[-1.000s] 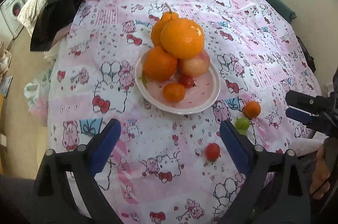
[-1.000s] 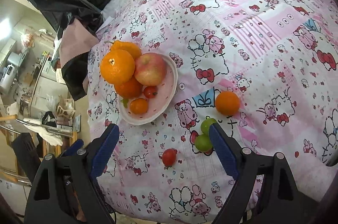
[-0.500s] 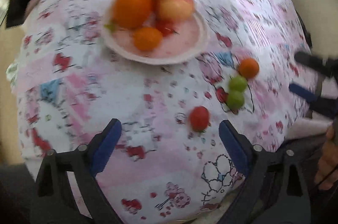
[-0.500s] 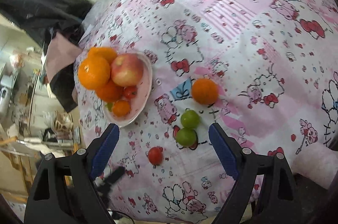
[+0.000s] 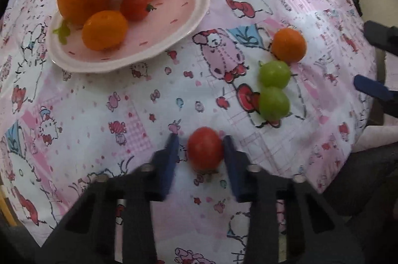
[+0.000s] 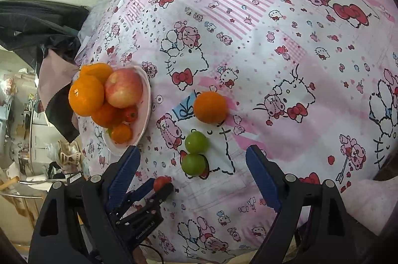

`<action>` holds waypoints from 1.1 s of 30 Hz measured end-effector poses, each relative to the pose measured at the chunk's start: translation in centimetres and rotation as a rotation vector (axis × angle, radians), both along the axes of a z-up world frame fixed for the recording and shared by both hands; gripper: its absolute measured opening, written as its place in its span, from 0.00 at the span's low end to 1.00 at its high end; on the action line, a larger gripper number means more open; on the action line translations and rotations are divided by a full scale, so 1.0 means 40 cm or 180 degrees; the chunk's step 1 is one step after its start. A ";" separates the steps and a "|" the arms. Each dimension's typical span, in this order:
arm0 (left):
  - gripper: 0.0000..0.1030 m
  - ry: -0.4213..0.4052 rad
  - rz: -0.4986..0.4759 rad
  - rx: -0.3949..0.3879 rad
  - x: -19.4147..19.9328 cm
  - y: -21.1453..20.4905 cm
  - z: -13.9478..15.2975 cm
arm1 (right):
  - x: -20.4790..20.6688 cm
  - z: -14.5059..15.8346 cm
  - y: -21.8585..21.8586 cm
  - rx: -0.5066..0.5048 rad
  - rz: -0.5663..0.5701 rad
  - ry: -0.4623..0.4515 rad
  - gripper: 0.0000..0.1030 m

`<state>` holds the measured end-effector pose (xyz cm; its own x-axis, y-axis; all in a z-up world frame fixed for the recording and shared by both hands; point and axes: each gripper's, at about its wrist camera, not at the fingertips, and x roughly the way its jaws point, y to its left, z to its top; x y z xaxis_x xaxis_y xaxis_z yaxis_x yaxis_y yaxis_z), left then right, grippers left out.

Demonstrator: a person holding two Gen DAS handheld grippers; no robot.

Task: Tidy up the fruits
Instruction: 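Hold the tomato in the left gripper while the right grasps a small tangerine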

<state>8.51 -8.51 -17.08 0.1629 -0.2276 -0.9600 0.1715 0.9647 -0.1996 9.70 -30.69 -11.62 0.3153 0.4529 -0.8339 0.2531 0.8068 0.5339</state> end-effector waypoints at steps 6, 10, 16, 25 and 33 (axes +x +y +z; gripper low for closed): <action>0.23 -0.0160 0.0110 -0.0084 -0.013 0.023 0.060 | 0.018 -0.010 -0.031 0.0059 -0.0221 0.0030 0.87; 0.23 -0.0316 0.0314 -0.0118 -0.025 0.069 0.117 | 0.048 -0.050 -0.041 0.0052 -0.0350 0.0247 0.87; 0.23 -0.0502 0.0620 -0.0019 -0.027 0.137 0.162 | 0.119 -0.083 0.031 -0.0315 -0.0032 0.0303 0.71; 0.23 -0.0561 0.0750 0.0075 -0.023 0.176 0.171 | 0.170 -0.173 0.101 -0.0731 0.0345 0.0566 0.67; 0.23 -0.0547 0.0808 0.0066 -0.014 0.180 0.164 | 0.170 -0.147 0.122 -0.0939 0.0498 0.0351 0.45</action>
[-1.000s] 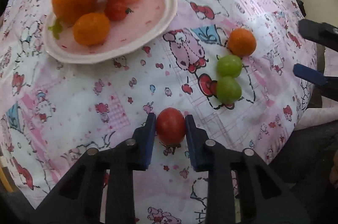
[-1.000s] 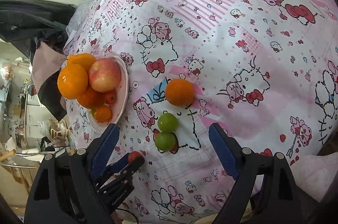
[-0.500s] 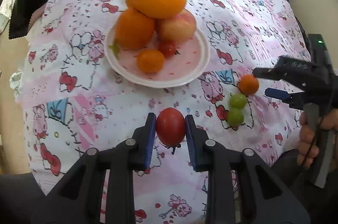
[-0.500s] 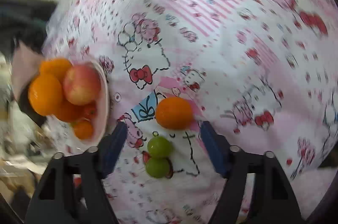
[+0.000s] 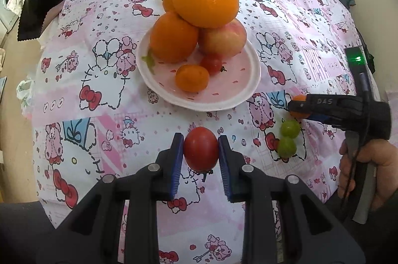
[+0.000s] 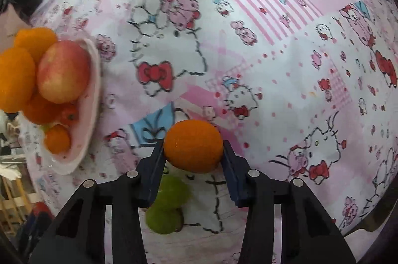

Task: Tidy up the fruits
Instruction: 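Hold the tomato in the left gripper while the right grasps a small tangerine, then place the tomato on the plate with the left gripper while the right sets the tangerine there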

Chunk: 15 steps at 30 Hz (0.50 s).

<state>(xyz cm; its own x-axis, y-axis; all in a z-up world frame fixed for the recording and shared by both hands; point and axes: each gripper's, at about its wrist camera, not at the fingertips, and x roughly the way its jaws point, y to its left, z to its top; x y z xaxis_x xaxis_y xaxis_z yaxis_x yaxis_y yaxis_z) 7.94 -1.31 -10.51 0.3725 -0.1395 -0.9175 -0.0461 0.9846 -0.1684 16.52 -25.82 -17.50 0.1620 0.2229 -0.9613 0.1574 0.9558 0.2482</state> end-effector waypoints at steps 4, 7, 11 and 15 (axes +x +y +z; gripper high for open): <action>0.23 -0.0007 0.0003 0.0012 0.002 0.001 -0.003 | -0.018 0.040 0.004 0.0122 0.0013 -0.0166 0.45; 0.23 -0.0036 -0.0002 0.0071 0.000 0.002 -0.005 | -0.035 0.064 0.006 0.0241 0.0025 -0.0243 0.45; 0.23 -0.0046 0.0012 0.0151 -0.003 0.009 -0.013 | -0.055 0.105 0.032 0.0418 0.0090 -0.0346 0.45; 0.23 -0.0035 0.0123 0.0217 -0.005 0.032 -0.023 | -0.076 0.146 0.068 0.0558 0.0222 -0.0450 0.45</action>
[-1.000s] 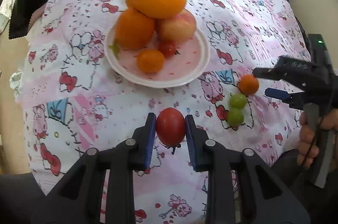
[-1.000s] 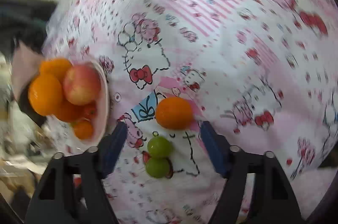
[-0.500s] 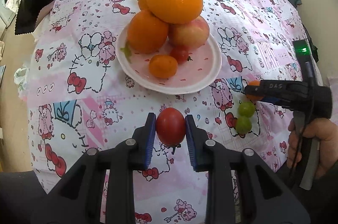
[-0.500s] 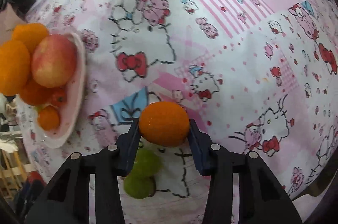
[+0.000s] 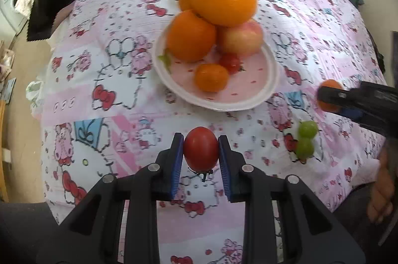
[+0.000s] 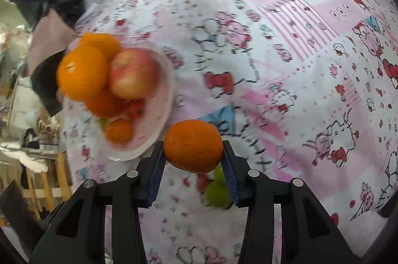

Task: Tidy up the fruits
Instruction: 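Place the tomato on the plate with the left gripper while the right sets the tangerine there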

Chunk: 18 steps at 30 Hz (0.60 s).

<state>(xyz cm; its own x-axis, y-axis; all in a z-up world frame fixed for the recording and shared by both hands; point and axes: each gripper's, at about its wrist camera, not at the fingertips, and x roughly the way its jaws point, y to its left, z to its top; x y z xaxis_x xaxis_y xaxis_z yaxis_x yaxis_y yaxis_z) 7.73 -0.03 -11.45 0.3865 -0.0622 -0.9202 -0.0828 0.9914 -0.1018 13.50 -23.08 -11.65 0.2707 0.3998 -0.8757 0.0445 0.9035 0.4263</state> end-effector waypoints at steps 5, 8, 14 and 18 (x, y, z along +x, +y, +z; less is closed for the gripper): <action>0.23 -0.0051 0.0158 0.0073 -0.004 0.033 -0.001 | -0.025 0.032 0.025 0.0098 0.0138 -0.0102 0.45; 0.23 -0.0132 0.0235 0.0085 -0.009 0.047 0.009 | -0.030 0.040 0.029 0.0156 0.0164 -0.0137 0.45; 0.23 -0.0344 0.0323 0.0090 -0.012 0.062 0.045 | -0.032 0.060 0.026 0.0269 0.0188 -0.0203 0.45; 0.23 -0.0356 0.0297 0.0043 0.010 0.061 0.070 | -0.017 0.074 0.031 0.0340 0.0203 -0.0245 0.45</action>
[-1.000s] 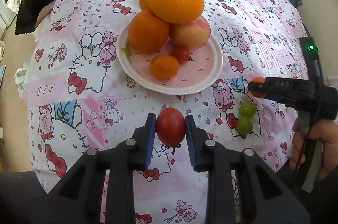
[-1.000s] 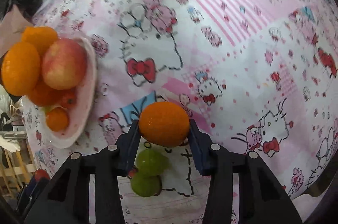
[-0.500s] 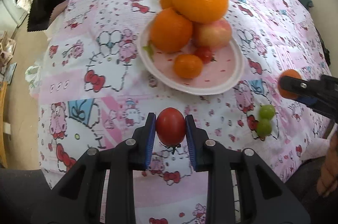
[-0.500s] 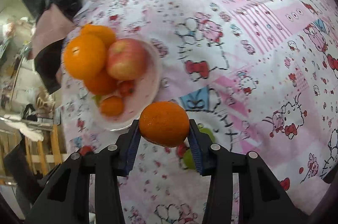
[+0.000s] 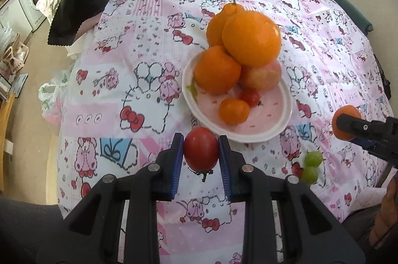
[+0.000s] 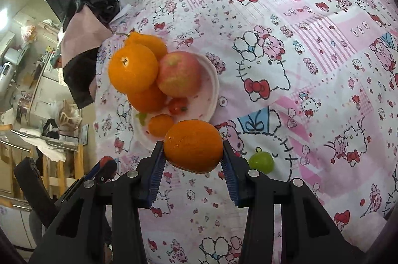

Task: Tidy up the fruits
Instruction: 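Place the tomato on the plate with the left gripper while the right sets the tangerine there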

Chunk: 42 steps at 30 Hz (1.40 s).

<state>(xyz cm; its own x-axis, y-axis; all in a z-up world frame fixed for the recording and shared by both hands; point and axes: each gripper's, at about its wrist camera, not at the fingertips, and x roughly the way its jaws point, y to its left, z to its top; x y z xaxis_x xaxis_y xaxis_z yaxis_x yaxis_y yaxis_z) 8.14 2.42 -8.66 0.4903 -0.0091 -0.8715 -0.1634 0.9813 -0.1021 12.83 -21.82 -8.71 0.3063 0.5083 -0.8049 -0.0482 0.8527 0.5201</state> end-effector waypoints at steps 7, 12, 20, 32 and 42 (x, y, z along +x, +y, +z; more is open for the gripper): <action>0.23 0.0068 -0.0096 -0.0156 0.091 0.025 0.083 | 0.043 0.058 0.016 0.0060 0.0130 -0.0224 0.45; 0.23 0.0148 -0.0435 0.0067 0.139 -0.010 0.079 | 0.098 0.040 0.040 -0.0031 0.0211 -0.0149 0.45; 0.23 0.0218 -0.0430 -0.0004 0.174 -0.003 0.010 | 0.158 -0.038 0.073 -0.0172 0.0389 0.0100 0.45; 0.23 0.0471 -0.0585 0.0023 0.201 -0.040 -0.085 | 0.176 -0.117 0.123 -0.0180 0.0504 0.0311 0.45; 0.24 0.0491 -0.0510 0.0049 0.238 -0.053 -0.115 | 0.182 -0.165 0.134 -0.0235 0.0488 0.0464 0.46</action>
<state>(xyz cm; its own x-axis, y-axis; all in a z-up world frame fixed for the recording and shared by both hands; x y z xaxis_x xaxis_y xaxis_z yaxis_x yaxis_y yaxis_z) 17.65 0.29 -13.28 0.3445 -0.0623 -0.9367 -0.0177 0.9972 -0.0729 20.10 -16.46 -15.30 0.1078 0.4779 -0.8718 -0.1090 0.8773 0.4674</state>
